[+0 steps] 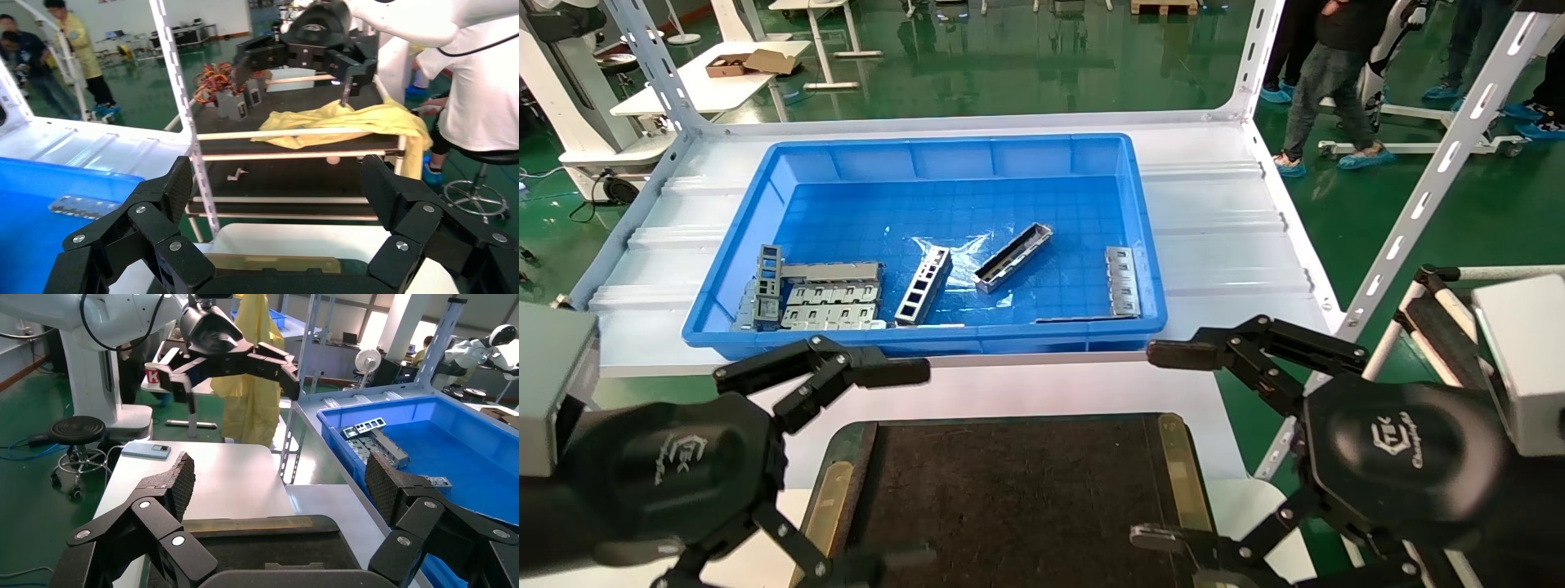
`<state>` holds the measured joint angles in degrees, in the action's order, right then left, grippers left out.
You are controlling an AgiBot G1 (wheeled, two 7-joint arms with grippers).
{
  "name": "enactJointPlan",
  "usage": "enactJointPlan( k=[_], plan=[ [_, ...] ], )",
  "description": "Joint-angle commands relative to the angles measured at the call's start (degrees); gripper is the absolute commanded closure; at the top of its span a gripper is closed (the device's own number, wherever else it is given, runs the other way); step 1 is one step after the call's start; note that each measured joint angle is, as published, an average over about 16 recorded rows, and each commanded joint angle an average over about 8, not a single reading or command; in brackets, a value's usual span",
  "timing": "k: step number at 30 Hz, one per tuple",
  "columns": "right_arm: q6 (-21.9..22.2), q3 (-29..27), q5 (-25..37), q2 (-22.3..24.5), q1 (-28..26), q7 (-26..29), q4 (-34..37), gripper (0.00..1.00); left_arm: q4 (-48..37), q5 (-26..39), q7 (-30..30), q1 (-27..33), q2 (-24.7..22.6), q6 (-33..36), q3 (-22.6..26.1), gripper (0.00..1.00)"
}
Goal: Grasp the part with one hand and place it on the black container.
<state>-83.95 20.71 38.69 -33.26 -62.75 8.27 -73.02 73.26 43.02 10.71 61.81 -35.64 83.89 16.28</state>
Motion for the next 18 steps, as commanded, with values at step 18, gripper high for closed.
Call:
enactJointPlan(
  k=[18],
  plan=[
    [-0.01, 0.02, -0.01, 0.00, -0.01, -0.01, 0.02, 0.00, -13.52, 18.98, -3.30, 12.53, -13.60, -14.30, 7.19, 0.00]
  ],
)
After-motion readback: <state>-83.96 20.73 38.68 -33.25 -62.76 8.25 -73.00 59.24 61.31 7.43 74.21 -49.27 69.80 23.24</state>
